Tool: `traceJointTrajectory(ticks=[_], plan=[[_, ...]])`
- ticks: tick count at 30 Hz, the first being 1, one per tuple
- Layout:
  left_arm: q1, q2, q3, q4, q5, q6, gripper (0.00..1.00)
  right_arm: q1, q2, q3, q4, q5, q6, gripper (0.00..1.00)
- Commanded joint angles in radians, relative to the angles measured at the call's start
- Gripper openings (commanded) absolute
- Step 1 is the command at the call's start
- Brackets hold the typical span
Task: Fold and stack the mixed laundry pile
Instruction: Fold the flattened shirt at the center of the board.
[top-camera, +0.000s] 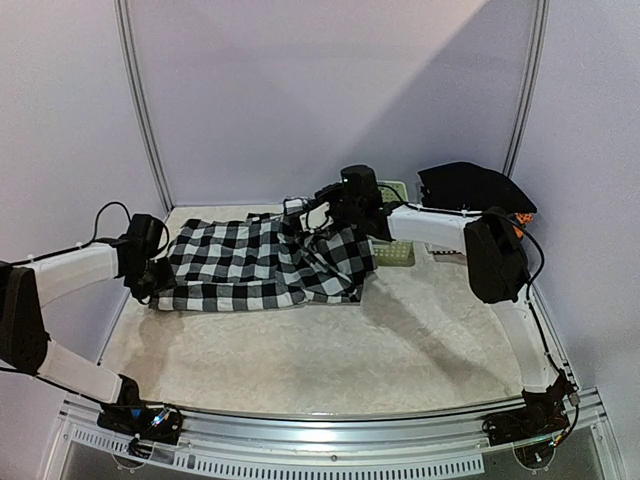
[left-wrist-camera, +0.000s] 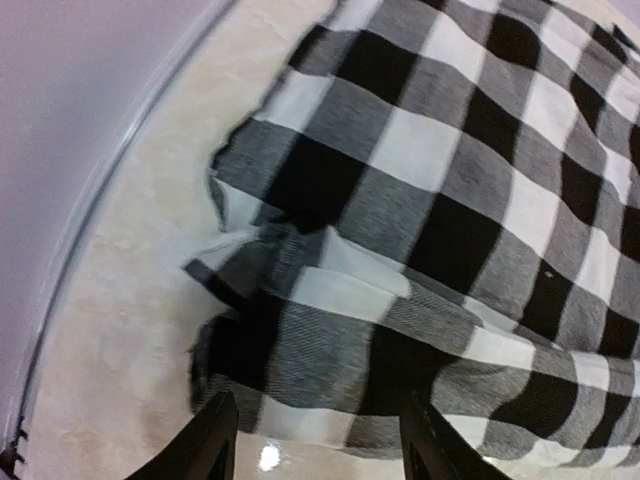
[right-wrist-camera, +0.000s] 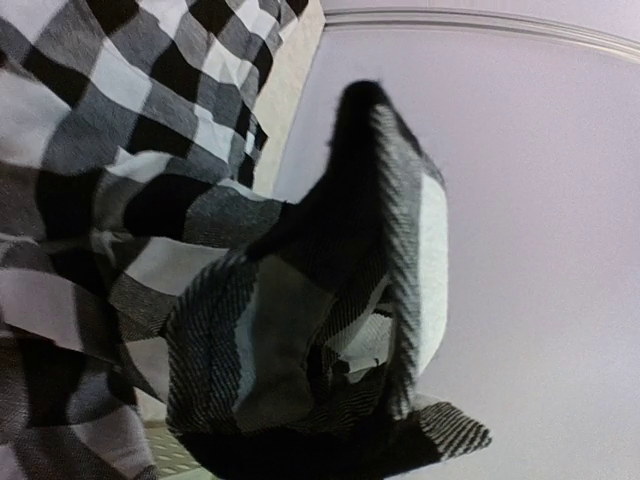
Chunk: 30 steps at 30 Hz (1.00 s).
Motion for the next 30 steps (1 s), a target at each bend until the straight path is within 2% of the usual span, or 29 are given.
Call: traceJointTrajectory(ticks=[1,5,7,11,16,19,21,25,30], plan=[[-0.042,0.024,-0.035,0.150,0.225,0.052,0.55,0.073,-0.164,-0.012,-0.284,0.009,0.147,0.00],[-0.071,0.075,-0.045,0.200,0.281,0.056,0.53,0.136,-0.203,0.002,-0.389,0.008,0.262,0.00],[-0.079,0.088,-0.048,0.218,0.318,0.053,0.51,0.170,-0.200,0.065,-0.470,0.016,0.319,0.00],[-0.089,0.068,-0.057,0.223,0.367,0.055,0.50,0.227,-0.146,0.170,-0.608,0.022,0.423,0.00],[-0.090,0.005,-0.071,0.182,0.383,0.060,0.51,0.280,-0.028,0.270,-0.640,0.041,0.598,0.02],[-0.090,-0.035,-0.090,0.163,0.372,0.061,0.51,0.302,0.053,0.320,-0.616,0.063,0.709,0.08],[-0.090,-0.051,-0.101,0.159,0.372,0.061,0.52,0.314,0.081,0.322,-0.556,0.126,0.767,0.20],[-0.090,-0.065,-0.122,0.164,0.379,0.051,0.52,0.318,0.108,0.321,-0.458,0.122,0.894,0.25],[-0.091,-0.110,-0.153,0.173,0.385,0.023,0.53,0.319,0.074,0.290,-0.406,-0.009,1.061,0.28]])
